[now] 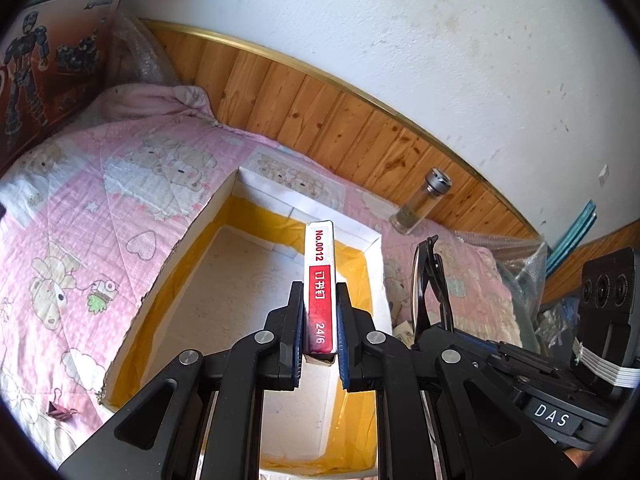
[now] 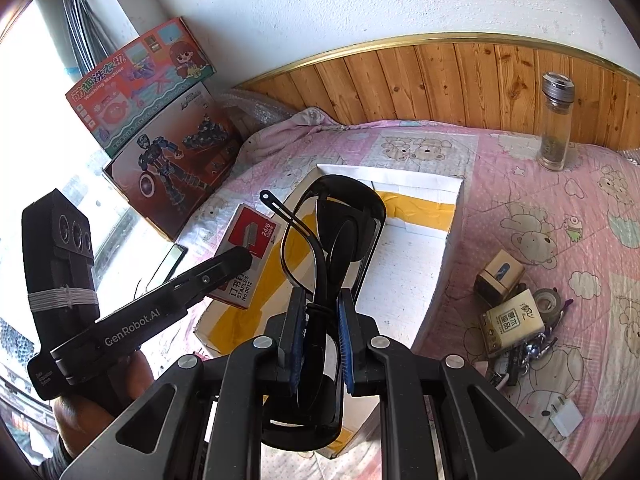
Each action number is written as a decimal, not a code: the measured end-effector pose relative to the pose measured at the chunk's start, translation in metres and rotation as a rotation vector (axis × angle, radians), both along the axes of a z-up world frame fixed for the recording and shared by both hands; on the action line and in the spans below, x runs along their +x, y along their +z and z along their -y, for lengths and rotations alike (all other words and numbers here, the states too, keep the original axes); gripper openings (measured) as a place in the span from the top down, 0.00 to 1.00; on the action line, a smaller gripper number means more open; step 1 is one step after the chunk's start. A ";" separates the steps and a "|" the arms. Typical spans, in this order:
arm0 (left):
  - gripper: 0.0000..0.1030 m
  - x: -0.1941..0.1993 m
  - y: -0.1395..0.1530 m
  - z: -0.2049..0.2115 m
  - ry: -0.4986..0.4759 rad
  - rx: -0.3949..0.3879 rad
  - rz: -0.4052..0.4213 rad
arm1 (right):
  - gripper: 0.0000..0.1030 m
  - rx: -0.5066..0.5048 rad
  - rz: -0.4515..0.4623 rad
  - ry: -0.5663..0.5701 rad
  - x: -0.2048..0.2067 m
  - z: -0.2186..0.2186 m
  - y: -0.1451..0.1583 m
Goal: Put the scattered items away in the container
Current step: 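Lower the staple box and glasses into the white box with both grippers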
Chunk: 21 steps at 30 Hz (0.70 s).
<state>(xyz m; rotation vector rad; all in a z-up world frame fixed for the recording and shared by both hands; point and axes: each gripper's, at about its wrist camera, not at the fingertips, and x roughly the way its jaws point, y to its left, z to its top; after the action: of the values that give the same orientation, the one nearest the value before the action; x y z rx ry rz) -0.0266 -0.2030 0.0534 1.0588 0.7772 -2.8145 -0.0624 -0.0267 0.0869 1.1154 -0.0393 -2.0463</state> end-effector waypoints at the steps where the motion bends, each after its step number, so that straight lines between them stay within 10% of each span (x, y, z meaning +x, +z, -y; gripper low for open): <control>1: 0.87 -0.003 -0.001 0.002 0.001 0.001 0.003 | 0.84 0.001 0.001 0.001 -0.002 0.002 -0.001; 21: 0.87 -0.056 -0.019 0.020 0.033 -0.044 0.070 | 0.84 0.027 0.036 0.004 -0.039 0.033 -0.016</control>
<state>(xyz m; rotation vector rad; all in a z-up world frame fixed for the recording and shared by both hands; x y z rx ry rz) -0.0821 -0.2232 0.0347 1.1210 0.7160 -2.7379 -0.1009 -0.0596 0.0708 1.1677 -0.0273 -2.0290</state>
